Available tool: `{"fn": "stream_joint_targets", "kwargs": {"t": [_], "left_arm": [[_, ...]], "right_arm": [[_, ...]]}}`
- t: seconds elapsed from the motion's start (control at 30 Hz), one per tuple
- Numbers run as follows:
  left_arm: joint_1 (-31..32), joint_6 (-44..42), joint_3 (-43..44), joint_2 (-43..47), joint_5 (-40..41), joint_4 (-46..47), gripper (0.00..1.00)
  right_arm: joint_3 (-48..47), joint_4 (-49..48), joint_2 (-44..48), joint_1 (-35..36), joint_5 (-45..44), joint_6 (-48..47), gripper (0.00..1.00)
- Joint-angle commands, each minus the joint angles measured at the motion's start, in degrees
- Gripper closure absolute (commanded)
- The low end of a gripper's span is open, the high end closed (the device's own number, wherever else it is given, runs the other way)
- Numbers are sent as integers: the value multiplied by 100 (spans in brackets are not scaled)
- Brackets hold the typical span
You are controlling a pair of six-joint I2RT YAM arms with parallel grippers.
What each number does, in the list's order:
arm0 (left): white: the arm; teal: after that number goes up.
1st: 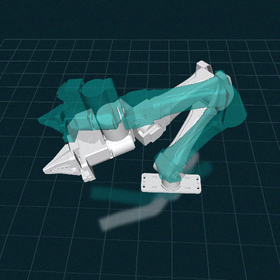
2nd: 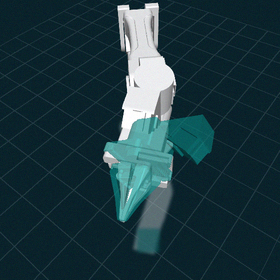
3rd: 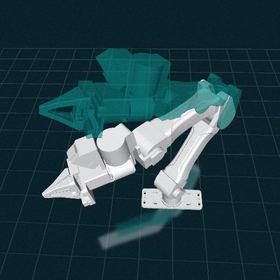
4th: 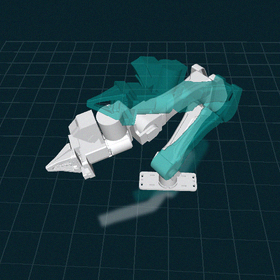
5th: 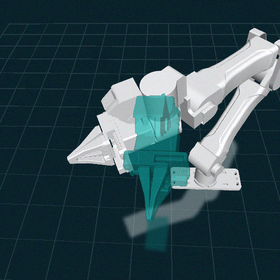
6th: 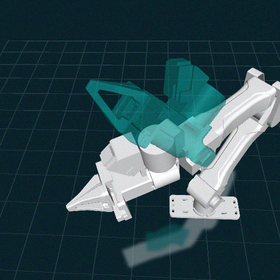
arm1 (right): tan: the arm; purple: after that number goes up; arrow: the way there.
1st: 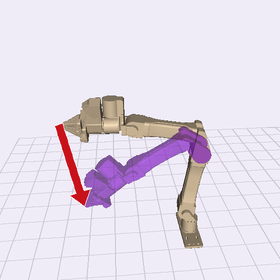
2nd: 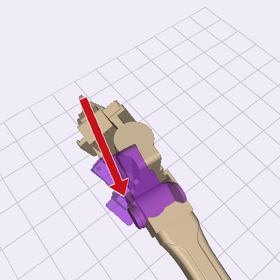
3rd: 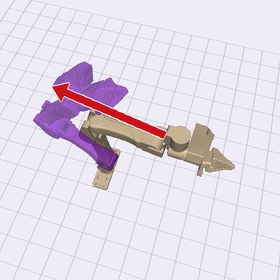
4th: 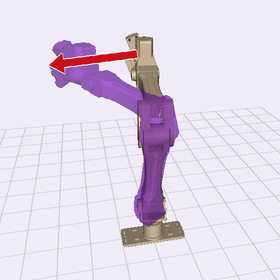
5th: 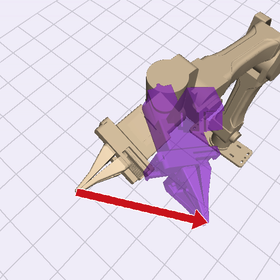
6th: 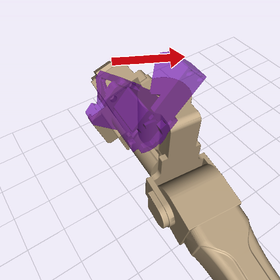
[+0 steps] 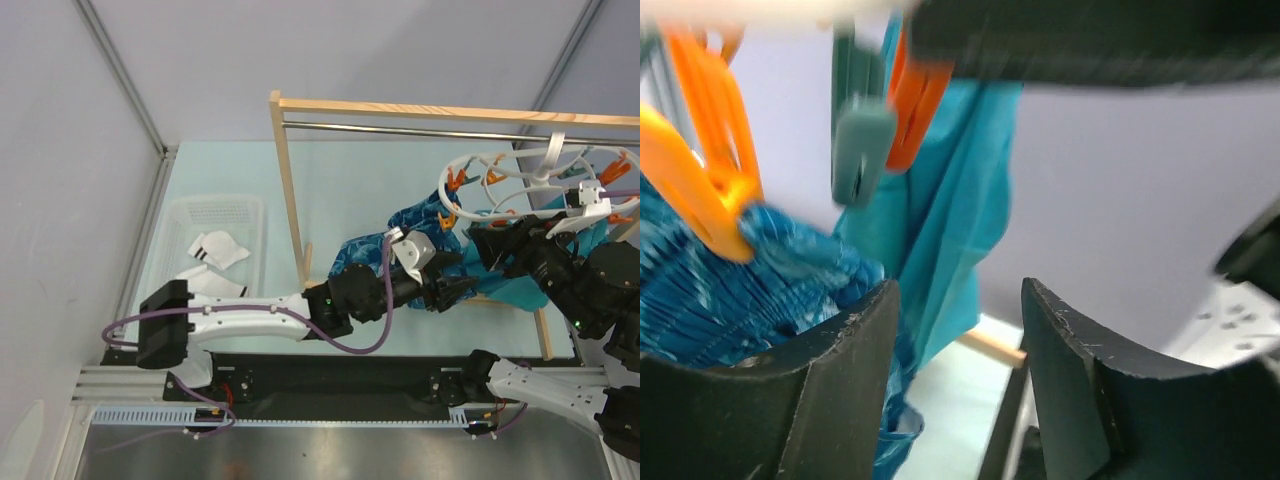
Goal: Clip the socks to the hanger
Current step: Open the clamp at the hanger.
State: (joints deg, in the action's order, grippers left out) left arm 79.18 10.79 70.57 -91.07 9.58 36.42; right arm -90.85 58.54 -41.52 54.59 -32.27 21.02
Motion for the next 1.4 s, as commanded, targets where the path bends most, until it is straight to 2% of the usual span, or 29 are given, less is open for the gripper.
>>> {"fn": "stream_joint_targets", "kwargs": {"t": [0.0,0.13,0.2,0.43,0.7,0.8,1.07,1.2,1.37], "left_arm": [[36,-464,229,-288,431,681,42],[19,-524,458,-508,746,453,41],[10,-638,414,-552,861,637,39],[-314,-833,713,-798,685,585,26],[-508,-1061,687,-685,764,585,25],[-631,-1000,345,-405,432,804,27],[-886,-762,-701,405,-1291,1392,31],[-886,-719,-843,634,-1582,1727,30],[-878,-657,-457,432,-1434,1693,25]], "right_arm": [[-3,-159,65,17,81,-18,48],[-3,-150,144,17,107,-36,48],[6,-159,205,17,133,-54,48],[-3,-212,258,8,300,-80,48],[32,-256,284,17,318,-124,48],[50,-221,285,17,248,-115,48],[137,-159,267,17,55,-10,48],[260,-203,258,17,72,43,48],[269,-256,267,17,151,25,48]]}}
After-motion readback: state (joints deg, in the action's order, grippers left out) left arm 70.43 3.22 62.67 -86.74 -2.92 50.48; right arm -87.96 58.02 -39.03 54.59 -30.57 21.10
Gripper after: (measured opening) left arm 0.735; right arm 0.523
